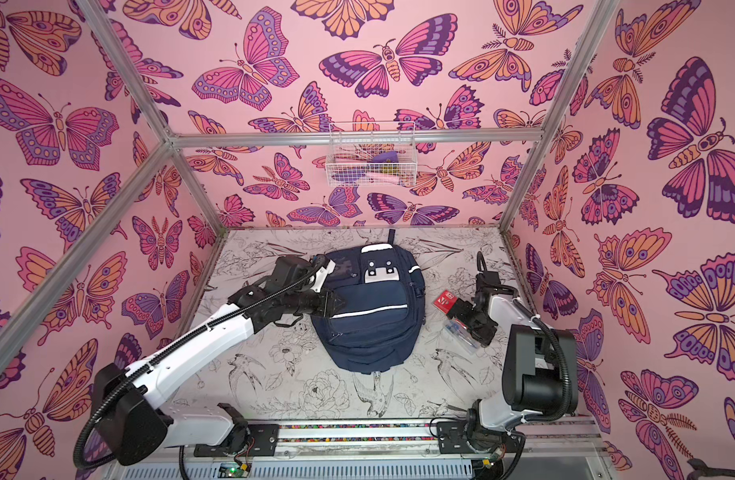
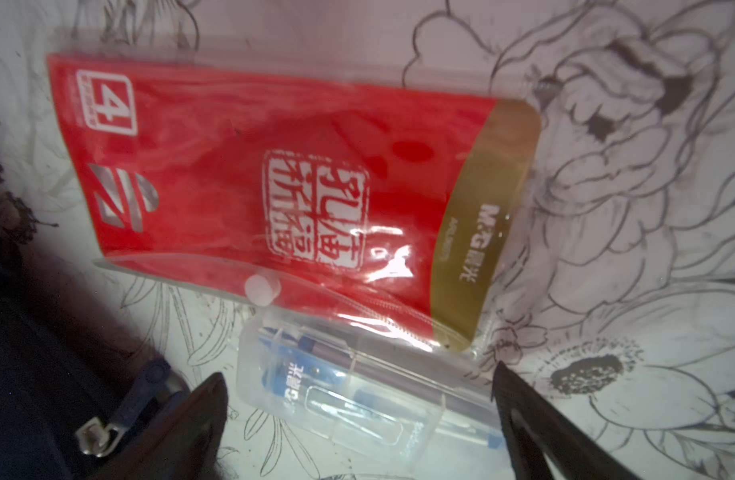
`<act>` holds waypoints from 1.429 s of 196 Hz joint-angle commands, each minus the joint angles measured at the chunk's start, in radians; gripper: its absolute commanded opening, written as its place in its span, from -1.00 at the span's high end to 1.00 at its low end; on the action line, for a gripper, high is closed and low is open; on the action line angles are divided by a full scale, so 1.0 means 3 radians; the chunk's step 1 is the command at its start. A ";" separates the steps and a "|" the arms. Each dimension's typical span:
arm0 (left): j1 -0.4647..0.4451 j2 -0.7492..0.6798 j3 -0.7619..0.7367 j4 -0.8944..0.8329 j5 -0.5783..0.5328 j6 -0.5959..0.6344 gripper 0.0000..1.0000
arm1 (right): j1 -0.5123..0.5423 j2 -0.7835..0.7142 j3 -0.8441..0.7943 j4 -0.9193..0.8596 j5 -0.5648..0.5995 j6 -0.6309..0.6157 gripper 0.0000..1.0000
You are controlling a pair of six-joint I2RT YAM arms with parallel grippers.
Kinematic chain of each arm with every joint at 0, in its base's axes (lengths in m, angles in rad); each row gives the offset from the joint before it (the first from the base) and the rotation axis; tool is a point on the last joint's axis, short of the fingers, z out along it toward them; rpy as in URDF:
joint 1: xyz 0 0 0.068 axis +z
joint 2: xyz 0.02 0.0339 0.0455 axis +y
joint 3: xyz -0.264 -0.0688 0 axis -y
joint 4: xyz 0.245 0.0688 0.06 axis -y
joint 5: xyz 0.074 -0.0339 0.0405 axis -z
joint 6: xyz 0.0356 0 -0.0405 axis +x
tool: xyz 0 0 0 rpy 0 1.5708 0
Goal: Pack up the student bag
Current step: 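Release the zipper and move the right gripper to the clear compass box, then grasp the clear compass box with the right gripper and lift it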
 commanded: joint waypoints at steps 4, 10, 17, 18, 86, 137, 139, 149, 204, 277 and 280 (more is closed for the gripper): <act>0.0083 -0.0019 0.0050 0.0102 0.0128 -0.0177 0.14 | 0.0079 -0.0205 -0.0150 -0.0116 -0.0082 0.0016 -0.96; 0.0104 -0.0002 0.0054 0.0124 0.0165 -0.0208 0.15 | 0.0113 -0.0232 -0.0185 -0.0125 -0.0096 0.0023 -0.95; 0.0127 0.0023 0.0060 0.0144 0.0206 -0.0247 0.16 | 0.0161 -0.0257 -0.0233 -0.0135 -0.0085 0.0038 -0.94; 0.0131 0.0025 0.0061 0.0149 0.0213 -0.0249 0.16 | 0.0168 -0.0262 -0.0236 -0.0137 -0.0084 0.0041 -0.94; 0.0261 0.0164 0.0102 0.0318 0.0481 -0.0469 0.20 | 0.0584 -0.0083 -0.0263 -0.0360 0.0423 0.0118 -0.65; 0.0355 0.0245 0.0092 0.0410 0.0624 -0.0589 0.22 | 0.0661 0.0097 -0.0198 -0.0416 0.0481 0.0047 -0.22; 0.0355 0.0249 0.0096 0.0410 0.0627 -0.0593 0.23 | 0.0664 0.0097 -0.0198 -0.0415 0.0483 0.0045 -0.20; 0.0364 0.0271 0.0112 0.0414 0.0651 -0.0617 0.23 | 0.0687 0.0101 -0.0188 -0.0422 0.0485 0.0032 -0.13; 0.0406 0.0379 0.0198 0.0430 0.0804 -0.0686 0.19 | 0.0755 0.0026 -0.0160 -0.0446 0.0464 -0.0088 0.28; 0.0462 0.0521 0.0283 0.0887 0.1394 -0.1108 0.01 | 0.1218 -0.1061 0.0288 -0.0685 0.0329 -0.0380 0.55; 0.0464 0.0533 0.0286 0.0915 0.1435 -0.1139 0.01 | 0.1260 -0.1107 0.0315 -0.0678 0.0295 -0.0389 0.55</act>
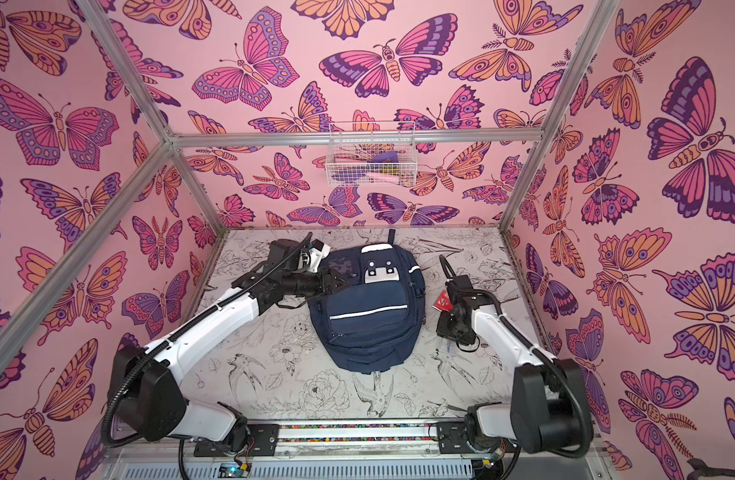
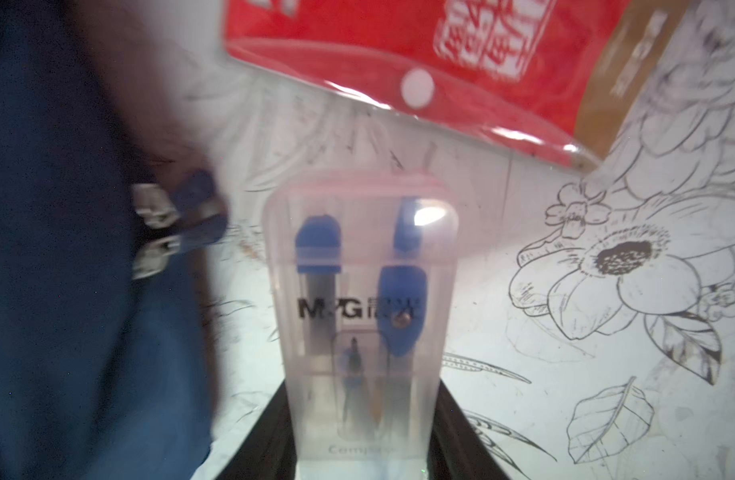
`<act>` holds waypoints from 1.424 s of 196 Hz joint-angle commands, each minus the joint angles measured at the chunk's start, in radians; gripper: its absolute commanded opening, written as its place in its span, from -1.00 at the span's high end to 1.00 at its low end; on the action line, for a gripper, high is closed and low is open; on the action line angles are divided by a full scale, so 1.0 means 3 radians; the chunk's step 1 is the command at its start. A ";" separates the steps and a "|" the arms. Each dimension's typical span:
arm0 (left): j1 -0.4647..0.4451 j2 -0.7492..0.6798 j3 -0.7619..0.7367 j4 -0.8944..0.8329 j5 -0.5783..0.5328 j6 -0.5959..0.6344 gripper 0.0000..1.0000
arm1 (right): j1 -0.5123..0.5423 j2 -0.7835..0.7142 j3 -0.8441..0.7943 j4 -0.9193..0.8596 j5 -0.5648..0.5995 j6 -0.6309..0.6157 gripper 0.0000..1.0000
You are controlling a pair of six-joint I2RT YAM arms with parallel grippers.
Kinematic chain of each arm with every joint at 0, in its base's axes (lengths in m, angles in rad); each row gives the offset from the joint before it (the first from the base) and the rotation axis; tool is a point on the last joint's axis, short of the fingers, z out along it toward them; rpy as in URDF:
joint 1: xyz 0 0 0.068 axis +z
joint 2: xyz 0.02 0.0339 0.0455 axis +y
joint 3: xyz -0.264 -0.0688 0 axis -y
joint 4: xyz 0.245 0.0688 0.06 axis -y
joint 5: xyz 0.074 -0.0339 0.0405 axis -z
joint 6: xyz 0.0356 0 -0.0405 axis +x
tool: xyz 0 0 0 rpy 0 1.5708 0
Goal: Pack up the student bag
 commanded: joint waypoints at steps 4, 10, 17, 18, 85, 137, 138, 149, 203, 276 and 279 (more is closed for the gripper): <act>0.0024 0.0090 0.0080 0.0399 0.0454 -0.0309 0.01 | 0.0268 -0.0378 0.0297 -0.0113 -0.0173 -0.0157 0.55; 0.0024 0.0097 0.0071 0.0501 0.0533 -0.0363 0.00 | 0.0364 -0.0430 0.0360 -0.0091 -0.0214 -0.0164 0.55; 0.0024 0.0093 0.0060 0.0610 0.0603 -0.0454 -0.01 | 0.0516 -0.0459 0.0445 -0.0081 -0.0245 -0.0178 0.55; 0.0024 0.0092 0.0059 0.0634 0.0610 -0.0460 -0.02 | 0.0535 -0.0460 0.0459 -0.0080 -0.0250 -0.0181 0.55; 0.0019 0.0150 -0.0028 0.1167 0.0883 -0.0898 -0.06 | 0.1833 -0.0196 0.1314 -0.0109 -0.0168 -0.0557 0.60; 0.0019 0.0072 -0.0107 0.1168 0.1304 -0.0874 -0.07 | 0.2223 0.0186 0.1683 -0.0163 -0.0097 -0.0783 0.60; 0.0019 0.0068 -0.0111 0.1171 0.1308 -0.0874 -0.07 | 0.2227 0.0195 0.1692 -0.0170 -0.0094 -0.0788 0.60; 0.0019 0.0053 -0.0147 0.1169 0.1359 -0.0860 -0.06 | 0.2287 0.0264 0.1778 -0.0219 -0.0022 -0.0841 0.61; 0.0024 0.0016 -0.0327 0.1092 0.1499 -0.0812 0.18 | 0.2357 0.0412 0.1939 -0.0277 0.0050 -0.0899 0.63; 0.0106 -0.0061 -0.0422 0.1074 0.1380 -0.0873 0.71 | 0.2421 0.0411 0.1881 -0.0233 0.0183 -0.0875 0.63; 0.0109 -0.0058 -0.0426 0.1095 0.1378 -0.0892 0.72 | 0.2421 0.0405 0.1875 -0.0233 0.0189 -0.0875 0.63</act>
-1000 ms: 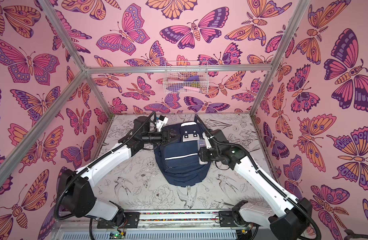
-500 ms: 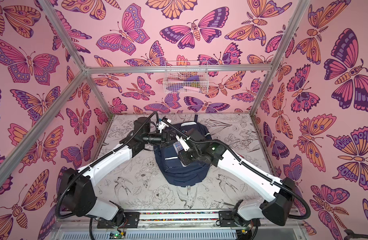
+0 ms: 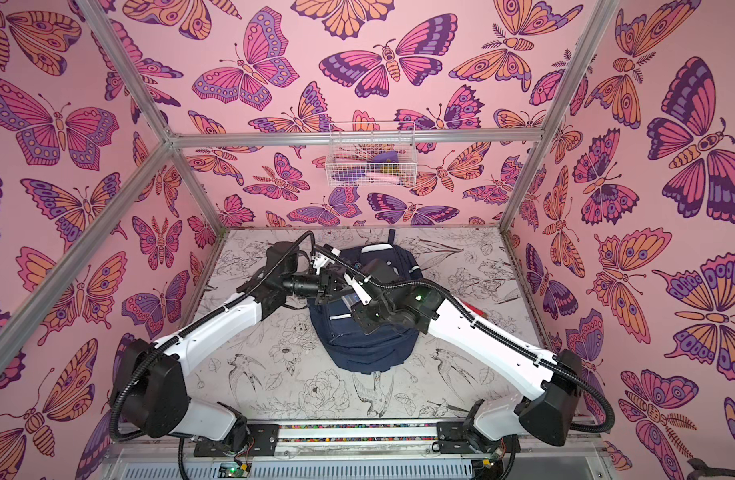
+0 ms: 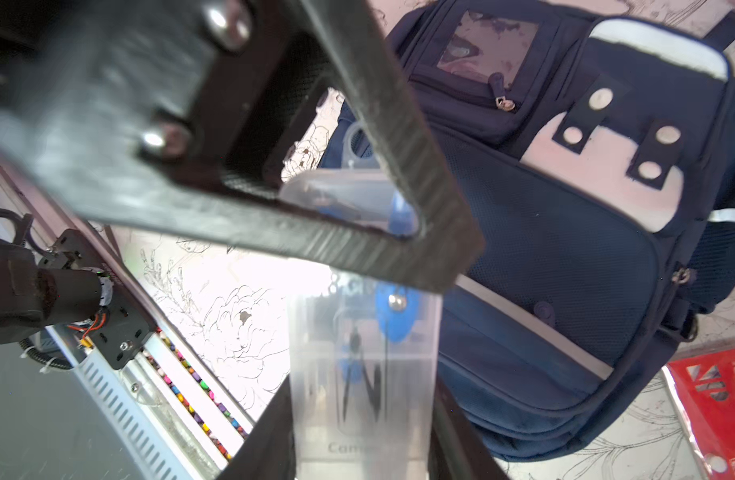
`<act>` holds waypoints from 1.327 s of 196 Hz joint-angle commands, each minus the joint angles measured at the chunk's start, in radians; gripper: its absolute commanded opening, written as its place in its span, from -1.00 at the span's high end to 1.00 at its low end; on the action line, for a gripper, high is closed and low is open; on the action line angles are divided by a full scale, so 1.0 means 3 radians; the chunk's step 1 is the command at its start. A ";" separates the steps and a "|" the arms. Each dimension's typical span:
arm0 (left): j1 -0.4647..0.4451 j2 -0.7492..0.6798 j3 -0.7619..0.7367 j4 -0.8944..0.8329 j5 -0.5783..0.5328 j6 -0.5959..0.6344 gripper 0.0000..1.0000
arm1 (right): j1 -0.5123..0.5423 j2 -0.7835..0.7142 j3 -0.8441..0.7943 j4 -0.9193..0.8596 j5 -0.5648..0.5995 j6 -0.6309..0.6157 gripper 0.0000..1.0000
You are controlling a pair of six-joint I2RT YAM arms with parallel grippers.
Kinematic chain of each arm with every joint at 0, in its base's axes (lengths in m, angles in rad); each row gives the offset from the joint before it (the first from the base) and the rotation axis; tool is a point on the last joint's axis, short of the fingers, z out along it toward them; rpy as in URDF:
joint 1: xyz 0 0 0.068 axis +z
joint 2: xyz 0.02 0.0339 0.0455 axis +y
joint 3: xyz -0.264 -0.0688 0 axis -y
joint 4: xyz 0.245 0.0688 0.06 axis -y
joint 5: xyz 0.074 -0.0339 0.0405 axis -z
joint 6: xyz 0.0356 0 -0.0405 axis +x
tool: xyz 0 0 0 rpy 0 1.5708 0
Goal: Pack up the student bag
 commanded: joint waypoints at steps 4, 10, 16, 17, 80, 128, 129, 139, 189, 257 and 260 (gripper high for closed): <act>0.0030 -0.0070 -0.0040 0.0116 0.0018 -0.0075 0.74 | 0.0021 -0.0014 0.0052 -0.0040 0.0108 -0.0053 0.63; 0.0030 -0.0070 -0.0046 0.0158 0.0019 -0.0115 0.76 | 0.0018 -0.0025 0.0040 -0.0029 0.0121 -0.0046 0.63; 0.0030 -0.0073 -0.0050 0.0201 0.0011 -0.0152 0.78 | 0.0021 -0.0039 0.0026 -0.0022 0.0133 -0.0039 0.63; 0.0030 -0.0074 -0.0053 0.0209 0.0010 -0.0156 0.78 | 0.0022 -0.0040 0.0026 -0.0020 0.0135 -0.0039 0.63; 0.0122 -0.0229 -0.0592 0.1526 -0.0712 -0.1099 0.91 | 0.0004 -0.0206 0.0105 -0.0102 0.1135 0.0351 -0.42; 0.0184 -0.0210 -0.1100 0.2908 -0.1458 -0.1871 0.90 | -0.0511 -0.0702 -0.0313 0.0788 -0.0080 0.1341 -0.55; 0.0183 -0.0211 -0.1102 0.2922 -0.1463 -0.1875 0.90 | -0.0531 -0.0709 -0.0338 0.0824 -0.0125 0.1370 -0.55; 0.0178 -0.0231 -0.1146 0.3037 -0.1552 -0.1904 0.90 | -0.0696 -0.0795 -0.0556 0.1204 -0.0458 0.1670 -0.55; 0.0173 -0.0187 -0.1447 0.3696 -0.1840 -0.2154 0.87 | -0.1044 -0.0684 -0.1140 0.2509 -0.1355 0.2731 -0.59; 0.0163 -0.0094 -0.1610 0.4107 -0.1979 -0.2313 0.89 | -0.1168 -0.0329 -0.1407 0.3751 -0.1731 0.3367 -0.06; 0.0163 -0.0094 -0.1610 0.4109 -0.1980 -0.2311 0.89 | -0.1171 -0.0304 -0.1403 0.3789 -0.1753 0.3388 -0.05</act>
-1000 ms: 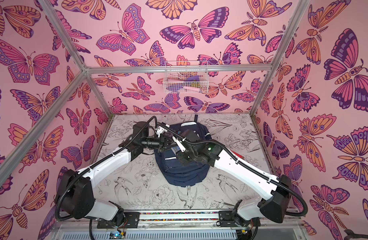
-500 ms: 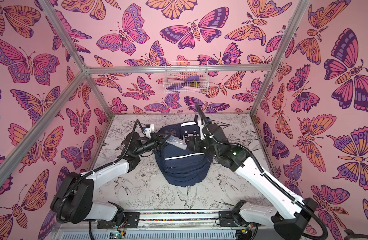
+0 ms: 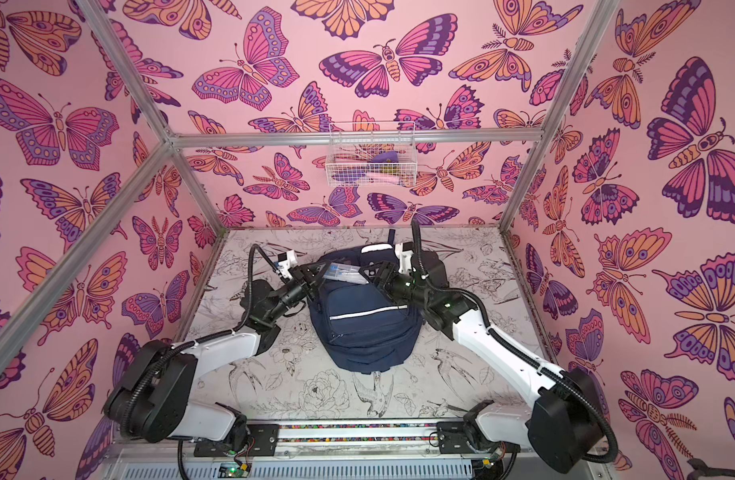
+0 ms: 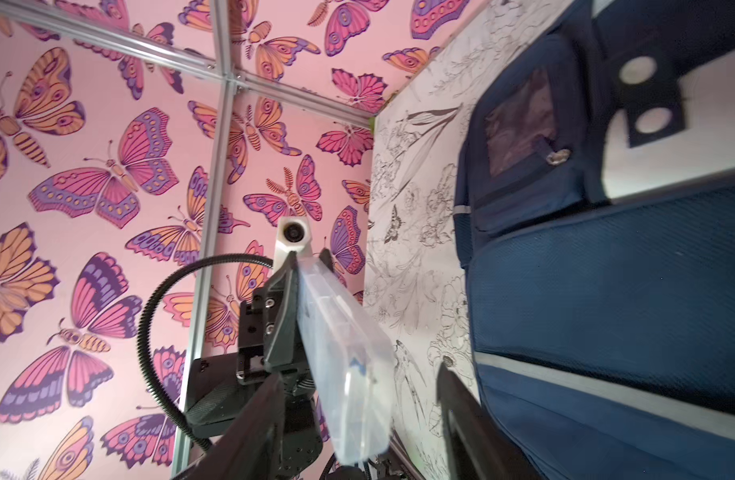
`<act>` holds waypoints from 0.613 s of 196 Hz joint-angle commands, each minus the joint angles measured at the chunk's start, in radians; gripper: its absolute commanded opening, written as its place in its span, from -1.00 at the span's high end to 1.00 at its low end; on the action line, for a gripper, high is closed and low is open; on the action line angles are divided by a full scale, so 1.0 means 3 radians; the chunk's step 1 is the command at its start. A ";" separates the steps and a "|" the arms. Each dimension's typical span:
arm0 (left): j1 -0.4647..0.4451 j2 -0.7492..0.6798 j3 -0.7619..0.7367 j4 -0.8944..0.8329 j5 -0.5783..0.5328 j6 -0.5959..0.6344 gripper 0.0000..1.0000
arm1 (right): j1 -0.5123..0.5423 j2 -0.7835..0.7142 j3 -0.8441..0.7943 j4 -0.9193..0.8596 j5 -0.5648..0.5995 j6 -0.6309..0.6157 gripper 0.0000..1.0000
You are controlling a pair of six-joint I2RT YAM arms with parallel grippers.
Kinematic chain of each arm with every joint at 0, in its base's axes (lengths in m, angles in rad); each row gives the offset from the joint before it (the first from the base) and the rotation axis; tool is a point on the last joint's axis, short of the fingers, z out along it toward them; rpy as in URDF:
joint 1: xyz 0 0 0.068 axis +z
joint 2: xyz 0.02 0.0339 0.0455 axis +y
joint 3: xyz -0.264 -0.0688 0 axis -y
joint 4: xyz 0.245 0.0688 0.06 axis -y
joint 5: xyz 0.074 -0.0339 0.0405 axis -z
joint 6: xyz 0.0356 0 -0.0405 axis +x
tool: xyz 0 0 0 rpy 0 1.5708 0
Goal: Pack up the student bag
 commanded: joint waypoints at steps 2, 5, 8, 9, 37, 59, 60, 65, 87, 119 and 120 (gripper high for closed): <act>-0.0015 0.0007 -0.0048 0.0405 -0.0087 -0.0058 0.89 | -0.0011 0.0134 0.0085 0.0658 -0.0284 0.0337 -0.03; -0.0015 0.0006 -0.0049 0.0410 -0.0091 -0.0057 0.89 | -0.0010 0.0149 0.0090 0.0700 -0.0306 0.0354 -0.01; -0.0015 0.0009 -0.0051 0.0413 -0.0094 -0.0058 0.89 | -0.0011 0.0178 0.0093 0.0740 -0.0327 0.0372 0.02; -0.0015 0.0007 -0.0053 0.0415 -0.0095 -0.0060 0.89 | -0.0010 0.0183 0.0097 0.0750 -0.0340 0.0378 0.03; -0.0015 0.0025 -0.0079 0.0470 -0.0118 -0.0067 0.89 | -0.0010 0.0285 0.0147 0.0816 -0.0388 0.0435 0.28; -0.0015 0.0046 -0.0104 0.0499 -0.0125 -0.0074 0.88 | -0.0011 0.0267 0.0164 0.0778 -0.0373 0.0398 0.45; -0.0015 0.0046 -0.0104 0.0501 -0.0125 -0.0073 0.88 | -0.0011 0.0266 0.0166 0.0777 -0.0368 0.0396 0.46; -0.0015 0.0050 -0.0109 0.0504 -0.0125 -0.0077 0.85 | -0.0010 0.0261 0.0171 0.0753 -0.0370 0.0381 0.49; -0.0015 0.0047 -0.0125 0.0503 -0.0116 -0.0057 0.57 | -0.0015 0.0237 0.0198 0.0652 -0.0351 0.0325 0.71; -0.0008 0.0020 -0.0144 0.0379 -0.0112 -0.0005 0.14 | -0.0062 0.0177 0.0198 0.0562 -0.0337 0.0280 0.92; -0.0009 0.0020 -0.0140 0.0373 -0.0106 0.0000 0.13 | -0.0067 0.0175 0.0198 0.0559 -0.0339 0.0278 0.93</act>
